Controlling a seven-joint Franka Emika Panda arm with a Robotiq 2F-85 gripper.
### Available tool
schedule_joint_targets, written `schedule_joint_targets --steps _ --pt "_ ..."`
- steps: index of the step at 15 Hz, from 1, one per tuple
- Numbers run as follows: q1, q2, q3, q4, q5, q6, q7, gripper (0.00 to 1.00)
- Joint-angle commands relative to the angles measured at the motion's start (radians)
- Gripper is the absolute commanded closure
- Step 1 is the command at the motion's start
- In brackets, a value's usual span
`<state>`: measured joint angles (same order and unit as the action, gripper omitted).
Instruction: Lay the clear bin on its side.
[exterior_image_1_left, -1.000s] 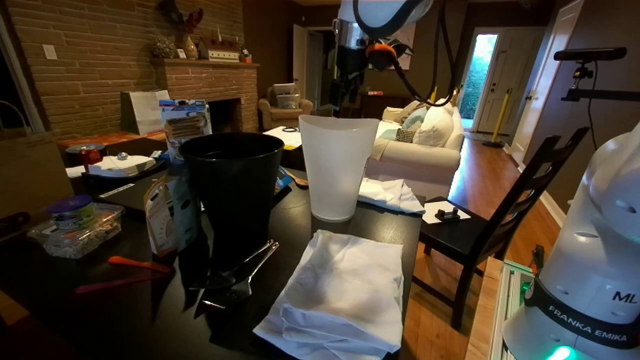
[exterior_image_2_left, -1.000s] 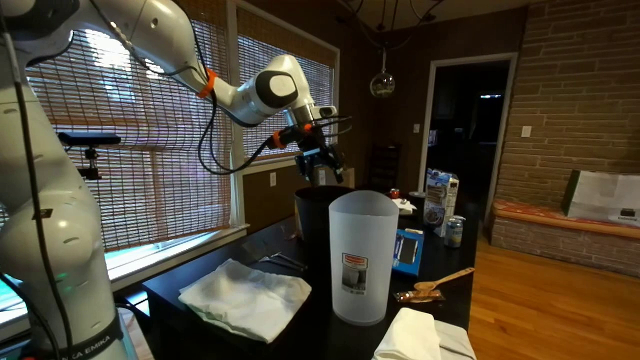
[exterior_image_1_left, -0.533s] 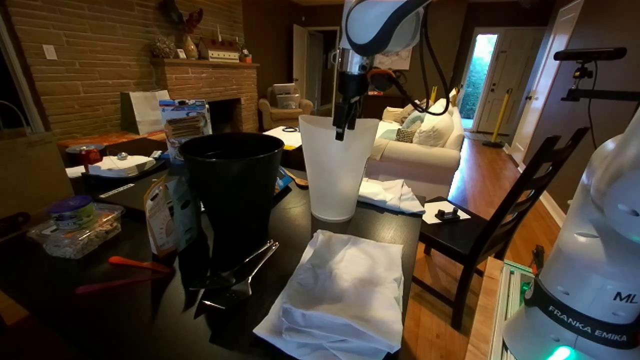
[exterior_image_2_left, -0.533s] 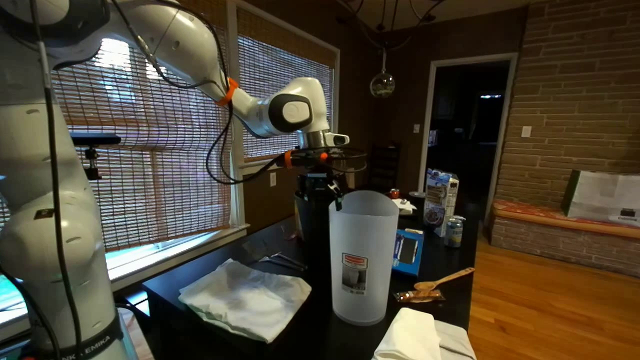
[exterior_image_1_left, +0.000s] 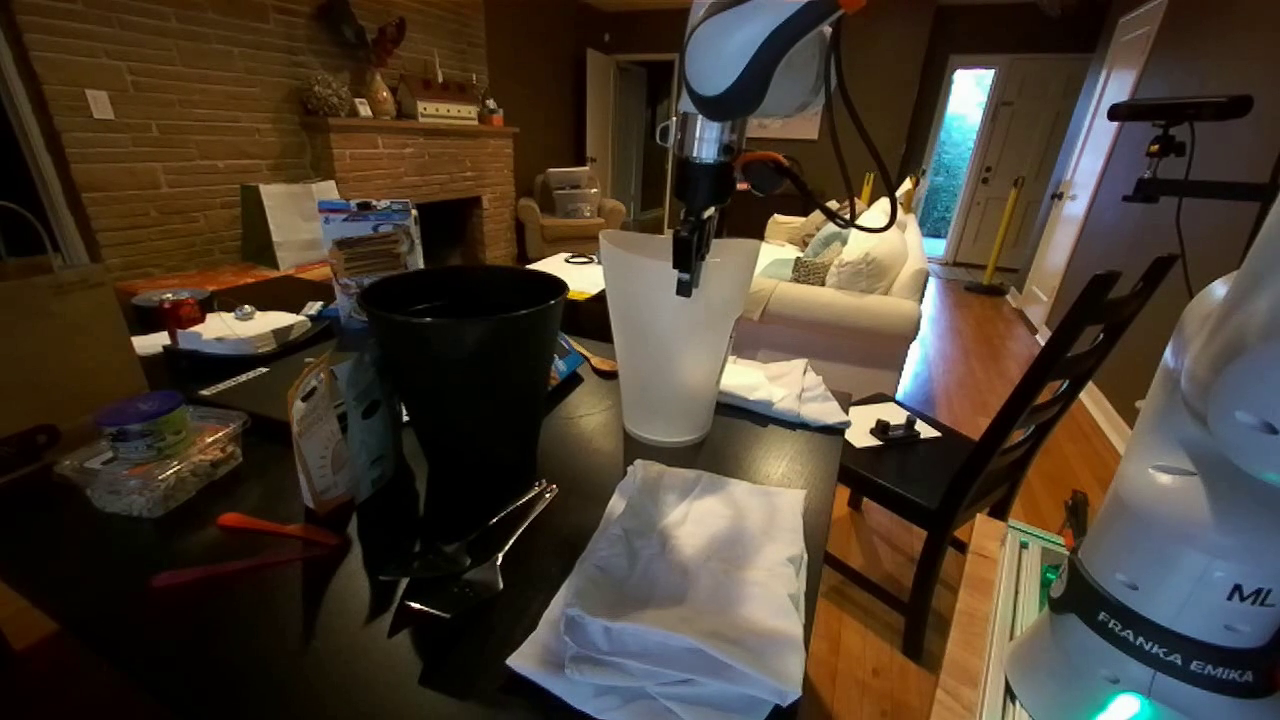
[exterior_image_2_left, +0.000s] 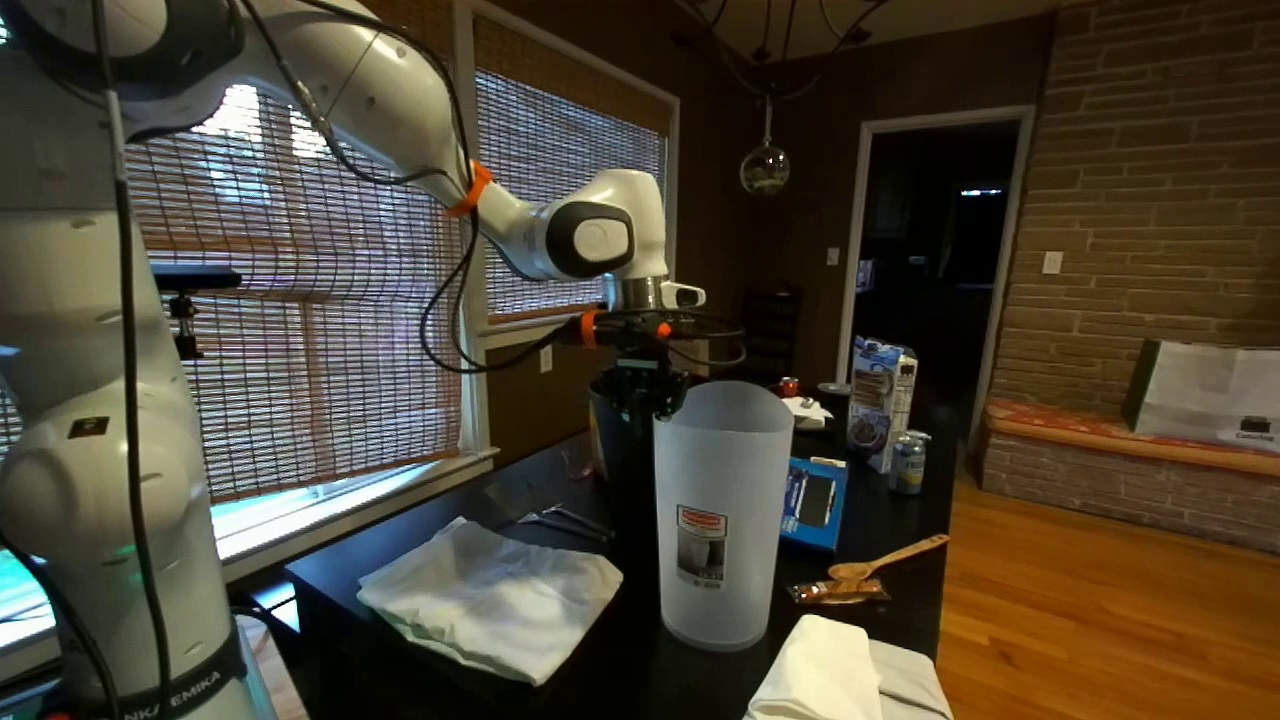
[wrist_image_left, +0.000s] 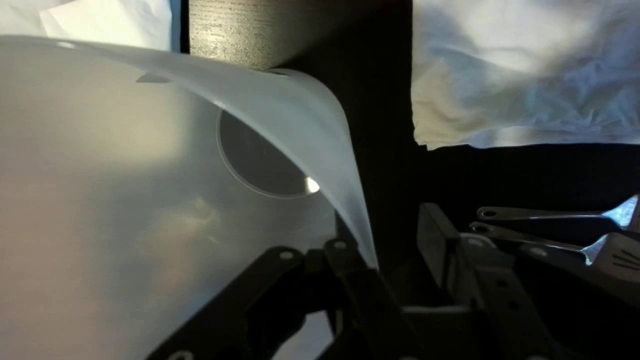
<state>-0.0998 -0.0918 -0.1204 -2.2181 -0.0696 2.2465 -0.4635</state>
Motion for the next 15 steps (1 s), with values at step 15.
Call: schedule_joint_targets --steps 15 --pt "-0.060 0.107 -0.077 0.197 0.300 -0.275 -0.165 0.99"
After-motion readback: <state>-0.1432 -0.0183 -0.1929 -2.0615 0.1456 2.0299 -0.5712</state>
